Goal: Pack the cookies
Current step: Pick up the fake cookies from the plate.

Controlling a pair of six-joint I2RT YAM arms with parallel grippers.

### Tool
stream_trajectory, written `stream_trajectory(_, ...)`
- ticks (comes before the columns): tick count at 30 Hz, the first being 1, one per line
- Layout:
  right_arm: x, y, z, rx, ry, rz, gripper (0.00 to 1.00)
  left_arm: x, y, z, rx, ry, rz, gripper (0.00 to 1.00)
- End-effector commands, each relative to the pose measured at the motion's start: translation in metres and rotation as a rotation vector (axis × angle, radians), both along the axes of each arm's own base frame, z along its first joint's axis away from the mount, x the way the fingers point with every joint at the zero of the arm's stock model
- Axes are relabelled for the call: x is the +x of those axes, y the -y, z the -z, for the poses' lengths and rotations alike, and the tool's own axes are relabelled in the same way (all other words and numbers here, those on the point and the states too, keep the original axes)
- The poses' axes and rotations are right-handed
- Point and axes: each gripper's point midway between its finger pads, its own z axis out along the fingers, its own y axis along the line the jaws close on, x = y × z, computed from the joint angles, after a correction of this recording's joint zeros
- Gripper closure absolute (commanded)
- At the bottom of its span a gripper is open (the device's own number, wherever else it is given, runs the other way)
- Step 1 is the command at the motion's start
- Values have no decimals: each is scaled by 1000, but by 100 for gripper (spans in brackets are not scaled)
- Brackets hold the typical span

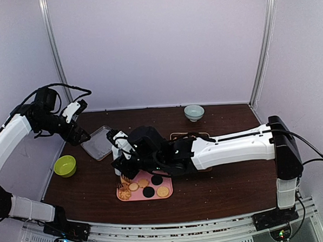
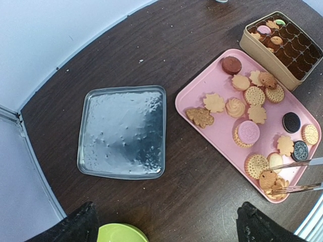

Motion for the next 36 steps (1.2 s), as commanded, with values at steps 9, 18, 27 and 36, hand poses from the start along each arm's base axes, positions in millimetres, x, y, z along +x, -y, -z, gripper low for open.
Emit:
stream_trajectory(9,-8,20,-27,118,-13,23,62,-1,2,-6,-23,6,13,2)
stream_trajectory(18,-28,16,-43,145,13,-11,62,-2,3,-9,-27,11,17,2)
stream_trajectory(27,-29,11,-31,110,25,-11,62,-4,3,-11,-27,13,17,2)
stream_trajectory(36,-27,8,-19,79,43,-2,64,-4,4,-12,-30,15,20,2)
